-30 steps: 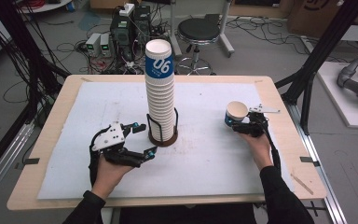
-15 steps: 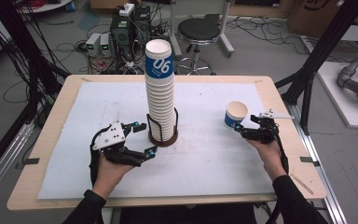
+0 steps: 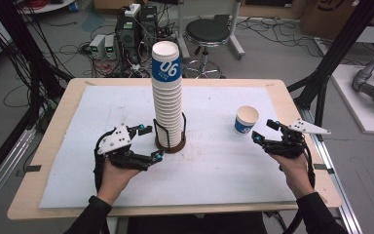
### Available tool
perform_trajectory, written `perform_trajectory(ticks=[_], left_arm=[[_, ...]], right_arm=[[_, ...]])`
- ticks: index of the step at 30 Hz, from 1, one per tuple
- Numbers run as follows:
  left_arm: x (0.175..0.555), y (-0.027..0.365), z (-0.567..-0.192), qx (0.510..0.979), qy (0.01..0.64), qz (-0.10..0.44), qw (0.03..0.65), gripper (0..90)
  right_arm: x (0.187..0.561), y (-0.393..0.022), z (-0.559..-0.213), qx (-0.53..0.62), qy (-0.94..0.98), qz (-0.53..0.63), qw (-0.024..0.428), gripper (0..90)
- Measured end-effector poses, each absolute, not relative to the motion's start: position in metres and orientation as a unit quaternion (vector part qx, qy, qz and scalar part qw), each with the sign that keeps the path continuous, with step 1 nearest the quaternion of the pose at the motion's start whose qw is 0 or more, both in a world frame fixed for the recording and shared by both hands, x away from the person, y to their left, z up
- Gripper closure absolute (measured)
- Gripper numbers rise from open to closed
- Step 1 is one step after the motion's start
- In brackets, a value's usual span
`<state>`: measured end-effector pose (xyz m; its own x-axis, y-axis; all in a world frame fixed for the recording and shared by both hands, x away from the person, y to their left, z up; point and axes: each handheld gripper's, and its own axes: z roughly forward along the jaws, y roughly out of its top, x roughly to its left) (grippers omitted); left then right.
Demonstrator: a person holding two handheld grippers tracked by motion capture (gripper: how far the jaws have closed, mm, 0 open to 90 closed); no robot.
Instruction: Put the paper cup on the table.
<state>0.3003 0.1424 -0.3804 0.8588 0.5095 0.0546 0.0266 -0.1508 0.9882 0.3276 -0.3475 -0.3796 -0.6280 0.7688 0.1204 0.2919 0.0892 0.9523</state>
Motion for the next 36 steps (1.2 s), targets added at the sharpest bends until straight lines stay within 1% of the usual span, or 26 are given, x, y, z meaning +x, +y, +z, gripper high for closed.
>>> perform_trajectory(ticks=[2, 5, 9, 16, 36], left_arm=[[0.3, 0.144, -0.38, 0.734, 0.186, 0.204, 0.62, 15.6], [0.3, 0.146, -0.381, 0.734, 0.189, 0.201, 0.62, 15.6], [0.299, 0.148, -0.38, 0.731, 0.19, 0.197, 0.625, 15.6], [0.295, 0.149, -0.379, 0.731, 0.189, 0.2, 0.624, 15.6], [0.292, 0.149, -0.377, 0.73, 0.195, 0.205, 0.622, 15.6]], right_arm=[[0.325, -0.348, -0.373, 0.364, 0.703, 0.572, 0.214, 13.7], [0.321, -0.347, -0.363, 0.328, 0.701, 0.593, 0.223, 13.7], [0.32, -0.345, -0.359, 0.311, 0.711, 0.598, 0.201, 13.7], [0.32, -0.346, -0.355, 0.302, 0.714, 0.602, 0.193, 13.8], [0.323, -0.347, -0.358, 0.29, 0.72, 0.598, 0.199, 13.8]])
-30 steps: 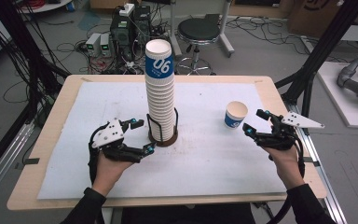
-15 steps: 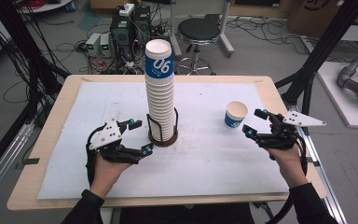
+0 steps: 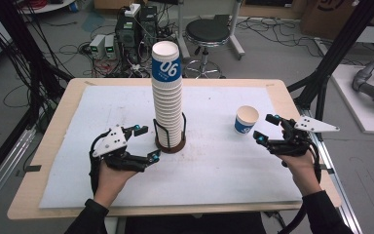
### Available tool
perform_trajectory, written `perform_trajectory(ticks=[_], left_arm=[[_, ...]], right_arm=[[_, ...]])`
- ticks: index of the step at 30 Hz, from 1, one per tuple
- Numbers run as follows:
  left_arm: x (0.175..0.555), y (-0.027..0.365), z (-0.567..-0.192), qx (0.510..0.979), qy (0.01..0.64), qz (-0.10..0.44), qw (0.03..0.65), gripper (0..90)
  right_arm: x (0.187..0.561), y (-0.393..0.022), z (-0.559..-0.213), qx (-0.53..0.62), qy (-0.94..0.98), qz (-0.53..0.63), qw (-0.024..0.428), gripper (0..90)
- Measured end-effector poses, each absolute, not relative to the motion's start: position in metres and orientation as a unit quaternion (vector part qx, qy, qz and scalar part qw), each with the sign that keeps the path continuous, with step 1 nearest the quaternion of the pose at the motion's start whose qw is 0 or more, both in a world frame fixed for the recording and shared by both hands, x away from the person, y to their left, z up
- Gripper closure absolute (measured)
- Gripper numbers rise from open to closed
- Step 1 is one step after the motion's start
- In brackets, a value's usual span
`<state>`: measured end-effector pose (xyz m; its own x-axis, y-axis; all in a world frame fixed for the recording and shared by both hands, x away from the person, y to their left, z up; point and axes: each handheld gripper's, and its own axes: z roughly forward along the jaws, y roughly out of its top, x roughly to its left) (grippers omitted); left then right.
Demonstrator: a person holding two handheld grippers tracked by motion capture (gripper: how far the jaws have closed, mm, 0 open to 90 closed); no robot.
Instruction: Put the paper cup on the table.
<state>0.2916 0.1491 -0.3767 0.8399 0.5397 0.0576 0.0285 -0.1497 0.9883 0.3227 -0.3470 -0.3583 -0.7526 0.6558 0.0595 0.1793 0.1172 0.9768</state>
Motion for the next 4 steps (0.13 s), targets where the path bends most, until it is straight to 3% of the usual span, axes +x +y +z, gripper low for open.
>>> perform_trajectory(ticks=[4], left_arm=[[0.293, 0.1507, -0.3776, 0.729, 0.199, 0.203, 0.623, 15.6]], right_arm=[[0.3252, -0.3462, -0.3603, 0.286, 0.721, 0.599, 0.199, 13.7]])
